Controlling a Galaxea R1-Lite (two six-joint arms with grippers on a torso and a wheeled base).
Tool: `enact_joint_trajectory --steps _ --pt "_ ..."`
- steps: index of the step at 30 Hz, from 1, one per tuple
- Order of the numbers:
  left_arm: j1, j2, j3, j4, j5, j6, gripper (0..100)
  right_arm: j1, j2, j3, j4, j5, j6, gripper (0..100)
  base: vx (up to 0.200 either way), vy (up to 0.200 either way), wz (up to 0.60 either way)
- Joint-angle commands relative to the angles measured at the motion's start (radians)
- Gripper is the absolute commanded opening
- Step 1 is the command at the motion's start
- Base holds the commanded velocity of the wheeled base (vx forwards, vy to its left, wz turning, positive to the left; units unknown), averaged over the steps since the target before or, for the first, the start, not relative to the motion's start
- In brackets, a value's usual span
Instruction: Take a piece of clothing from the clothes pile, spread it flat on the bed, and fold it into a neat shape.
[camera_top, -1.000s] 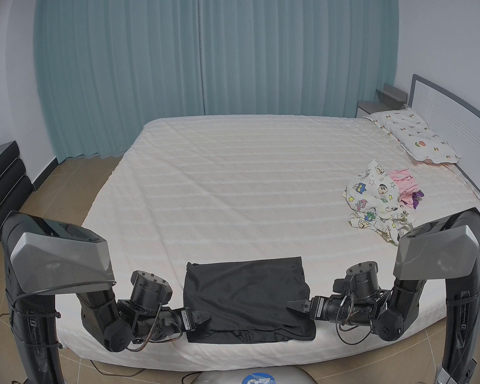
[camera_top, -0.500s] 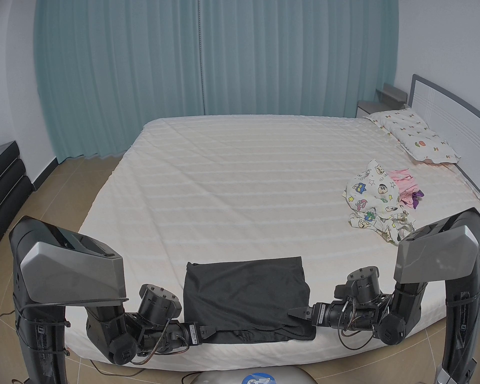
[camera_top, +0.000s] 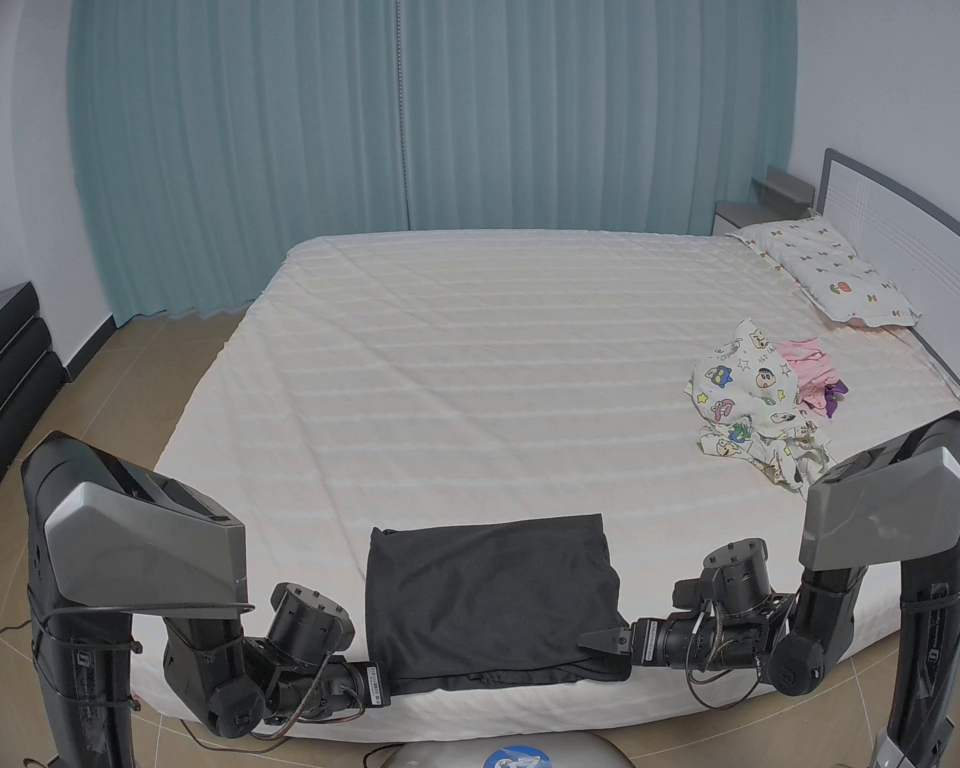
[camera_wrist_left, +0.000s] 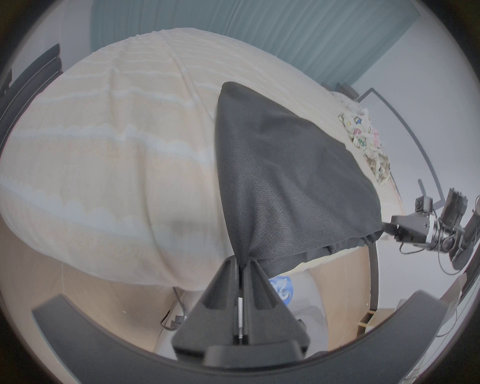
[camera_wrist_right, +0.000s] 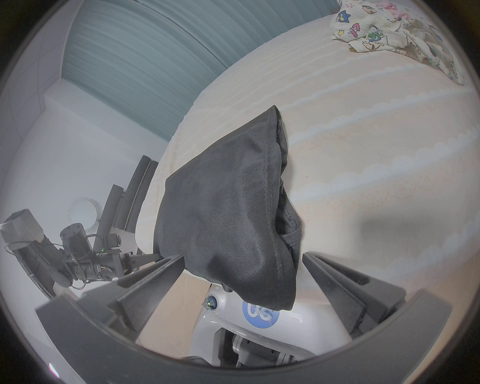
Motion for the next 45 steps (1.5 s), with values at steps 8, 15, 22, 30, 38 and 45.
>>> enact_joint_trajectory --steps 8,15,22,30,38,45 --pt "0.011 -0.017 0.032 0.001 -0.001 0.019 0 0.022 0.013 -0.013 0.014 -0.004 -0.015 100 0.0 0.0 0.0" --pt "0.016 -0.009 0.035 0.001 -0.003 0.039 0 0.023 0.012 -0.018 0.04 -0.007 -0.016 0 0.0 0.0 0.0" --pt "0.025 -0.005 0.026 0.001 -0.004 0.036 0 0.014 -0.004 0.001 0.042 -0.01 -0.024 0 0.0 0.0 0.0" --pt "0.025 -0.005 0.026 0.001 -0.008 0.036 0 0.011 -0.014 0.027 0.046 -0.01 -0.058 0 0.0 0.0 0.0" --pt "0.023 -0.006 0.023 -0.001 -0.014 0.034 100 0.011 -0.014 0.019 0.077 -0.01 -0.082 100 0.0 0.0 0.0" --pt "0.03 -0.017 0.023 -0.008 -0.012 0.03 100 -0.013 -0.043 0.013 0.059 -0.01 -0.081 100 0.0 0.0 0.0"
